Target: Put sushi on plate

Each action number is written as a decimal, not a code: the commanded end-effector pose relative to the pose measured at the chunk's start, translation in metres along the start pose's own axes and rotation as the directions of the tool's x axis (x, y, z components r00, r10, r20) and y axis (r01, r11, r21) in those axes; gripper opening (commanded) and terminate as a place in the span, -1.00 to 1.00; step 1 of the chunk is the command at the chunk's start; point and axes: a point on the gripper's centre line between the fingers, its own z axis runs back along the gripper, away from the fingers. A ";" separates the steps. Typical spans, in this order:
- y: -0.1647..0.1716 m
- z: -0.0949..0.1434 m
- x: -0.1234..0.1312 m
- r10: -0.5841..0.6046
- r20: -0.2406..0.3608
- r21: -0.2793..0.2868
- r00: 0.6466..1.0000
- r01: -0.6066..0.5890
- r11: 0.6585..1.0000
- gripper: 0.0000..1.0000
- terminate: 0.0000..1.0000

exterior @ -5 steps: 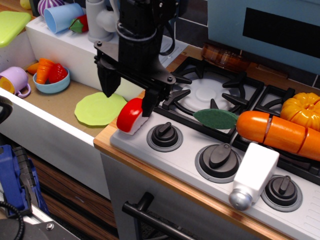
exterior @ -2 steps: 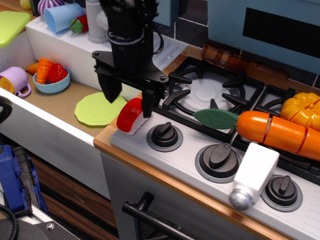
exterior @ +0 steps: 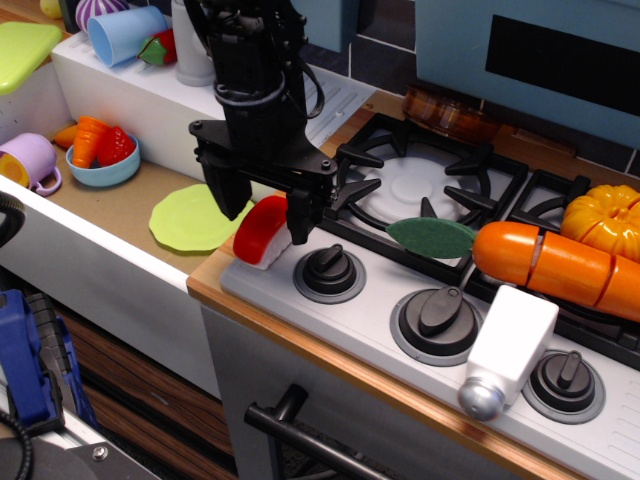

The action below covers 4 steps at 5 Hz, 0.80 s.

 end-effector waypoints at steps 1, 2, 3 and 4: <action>-0.004 -0.005 0.003 0.016 0.046 -0.004 0.999 -0.015 1.000 -1.00 -1.00; 0.000 -0.012 0.003 0.014 0.051 -0.024 0.999 -0.012 1.000 -1.00 -1.00; 0.006 -0.007 0.005 0.006 0.038 -0.011 0.999 -0.005 1.000 -1.00 -1.00; 0.025 0.030 0.013 -0.022 0.000 0.114 1.000 0.022 0.993 -1.00 -1.00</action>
